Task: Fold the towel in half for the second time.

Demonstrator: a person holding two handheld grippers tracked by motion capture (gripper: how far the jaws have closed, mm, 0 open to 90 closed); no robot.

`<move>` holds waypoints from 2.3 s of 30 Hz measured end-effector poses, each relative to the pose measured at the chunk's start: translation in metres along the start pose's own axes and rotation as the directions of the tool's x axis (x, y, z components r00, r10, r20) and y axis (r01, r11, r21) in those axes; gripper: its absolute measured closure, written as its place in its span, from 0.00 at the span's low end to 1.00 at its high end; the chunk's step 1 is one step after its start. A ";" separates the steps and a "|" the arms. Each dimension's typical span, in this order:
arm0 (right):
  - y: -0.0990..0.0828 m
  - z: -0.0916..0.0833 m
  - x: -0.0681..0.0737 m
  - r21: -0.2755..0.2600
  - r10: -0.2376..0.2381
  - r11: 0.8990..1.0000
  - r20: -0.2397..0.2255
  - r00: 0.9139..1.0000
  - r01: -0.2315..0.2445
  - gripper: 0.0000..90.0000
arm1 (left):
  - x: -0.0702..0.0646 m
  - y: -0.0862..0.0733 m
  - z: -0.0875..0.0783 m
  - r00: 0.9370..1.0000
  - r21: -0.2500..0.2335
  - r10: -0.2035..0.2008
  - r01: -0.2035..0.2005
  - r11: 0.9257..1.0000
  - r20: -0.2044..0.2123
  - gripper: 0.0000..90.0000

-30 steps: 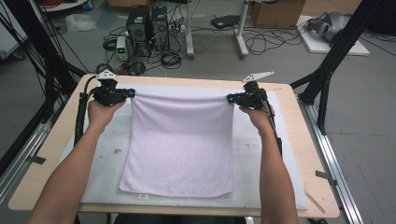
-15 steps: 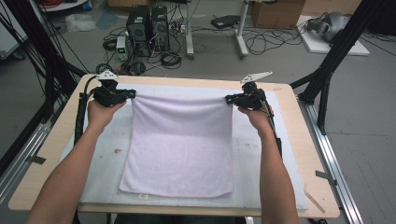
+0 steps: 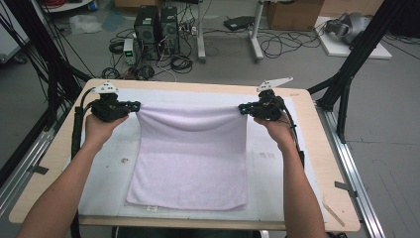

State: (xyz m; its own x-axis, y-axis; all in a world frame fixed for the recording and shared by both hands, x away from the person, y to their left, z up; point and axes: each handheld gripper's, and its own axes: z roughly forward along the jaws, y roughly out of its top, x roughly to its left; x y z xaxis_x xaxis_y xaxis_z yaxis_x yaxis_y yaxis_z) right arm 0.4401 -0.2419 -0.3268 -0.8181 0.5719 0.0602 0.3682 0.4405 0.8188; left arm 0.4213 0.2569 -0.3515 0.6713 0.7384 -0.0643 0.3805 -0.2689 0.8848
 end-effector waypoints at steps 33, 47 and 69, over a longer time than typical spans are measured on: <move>-0.037 -0.022 0.025 -0.061 -0.017 0.998 -0.116 0.993 0.010 0.96 | -0.018 -0.030 -0.036 0.989 0.003 0.073 -0.074 0.997 0.131 0.97; -0.068 -0.030 0.049 -0.088 -0.038 0.996 -0.181 0.983 0.022 0.95 | -0.037 -0.062 -0.051 0.977 0.001 0.092 -0.094 0.996 0.193 0.96; -0.132 -0.038 0.092 -0.057 -0.023 0.998 -0.250 0.968 0.008 0.76 | -0.070 -0.115 -0.071 0.956 0.072 0.067 -0.092 0.993 0.286 0.61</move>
State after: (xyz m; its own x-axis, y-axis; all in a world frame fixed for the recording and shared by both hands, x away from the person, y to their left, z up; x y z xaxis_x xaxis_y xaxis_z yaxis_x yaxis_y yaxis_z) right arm 0.2990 -0.2738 -0.4076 -0.9107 0.3703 0.1828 0.3354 0.4051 0.8505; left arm 0.2850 0.2803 -0.4159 0.8491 0.5111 -0.1336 0.3621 -0.3791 0.8516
